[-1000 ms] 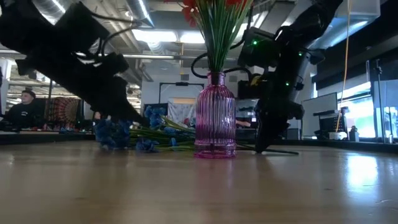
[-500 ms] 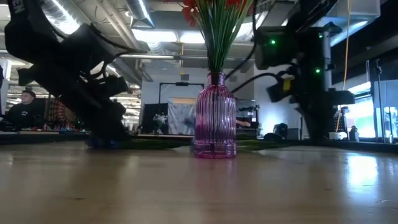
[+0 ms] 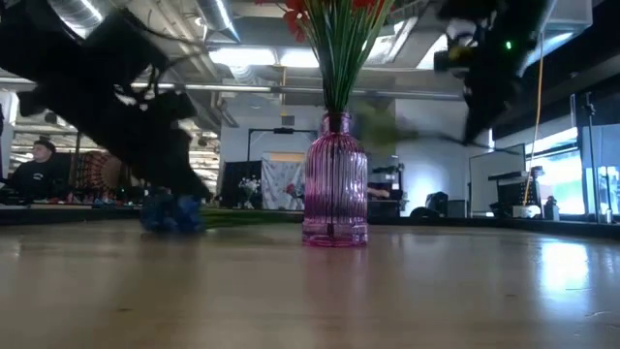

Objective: Sort flowers into vase by color
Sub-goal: Put the bottom blue flowers into the transparent vase

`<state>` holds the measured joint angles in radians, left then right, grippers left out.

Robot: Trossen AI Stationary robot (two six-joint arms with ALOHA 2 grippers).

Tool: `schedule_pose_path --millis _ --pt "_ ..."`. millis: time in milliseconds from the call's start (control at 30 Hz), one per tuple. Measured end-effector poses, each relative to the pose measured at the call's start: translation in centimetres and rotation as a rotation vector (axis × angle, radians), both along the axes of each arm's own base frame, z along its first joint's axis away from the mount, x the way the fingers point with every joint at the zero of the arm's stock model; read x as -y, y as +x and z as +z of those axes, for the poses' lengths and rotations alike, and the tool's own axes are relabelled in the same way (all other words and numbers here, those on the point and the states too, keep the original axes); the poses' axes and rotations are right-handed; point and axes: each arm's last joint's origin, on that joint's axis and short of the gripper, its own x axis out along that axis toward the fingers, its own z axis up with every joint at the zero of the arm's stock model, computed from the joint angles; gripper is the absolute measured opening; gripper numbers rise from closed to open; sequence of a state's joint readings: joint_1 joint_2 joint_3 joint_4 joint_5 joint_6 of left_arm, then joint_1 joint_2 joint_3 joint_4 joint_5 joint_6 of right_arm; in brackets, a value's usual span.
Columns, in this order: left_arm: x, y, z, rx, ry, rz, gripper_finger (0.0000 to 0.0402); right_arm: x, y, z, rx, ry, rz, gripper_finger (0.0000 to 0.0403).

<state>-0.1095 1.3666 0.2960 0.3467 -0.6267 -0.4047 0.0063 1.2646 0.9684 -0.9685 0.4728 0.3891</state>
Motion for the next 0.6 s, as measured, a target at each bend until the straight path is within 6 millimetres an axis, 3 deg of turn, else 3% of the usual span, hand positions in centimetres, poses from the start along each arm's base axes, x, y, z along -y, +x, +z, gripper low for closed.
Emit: schedule_pose_path --millis 167,300,467,600 --pt "1.2 -0.4 2.7 0.119 0.051 -0.056 0.011 0.2 -0.5 3.4 0.277 -0.114 0.021 0.0004" --pt "2.1 -1.2 5.0 0.234 0.063 -0.113 0.0114 0.3 0.2 5.9 0.496 -0.21 0.093 0.0003" --pt "2.8 -2.4 7.5 0.363 0.06 -0.17 0.0154 0.1 1.6 9.3 0.792 -0.302 0.241 0.0003" --pt "3.9 -3.0 10.0 0.537 0.055 -0.304 0.019 -0.5 2.1 11.6 1.049 -0.272 0.409 0.0003"
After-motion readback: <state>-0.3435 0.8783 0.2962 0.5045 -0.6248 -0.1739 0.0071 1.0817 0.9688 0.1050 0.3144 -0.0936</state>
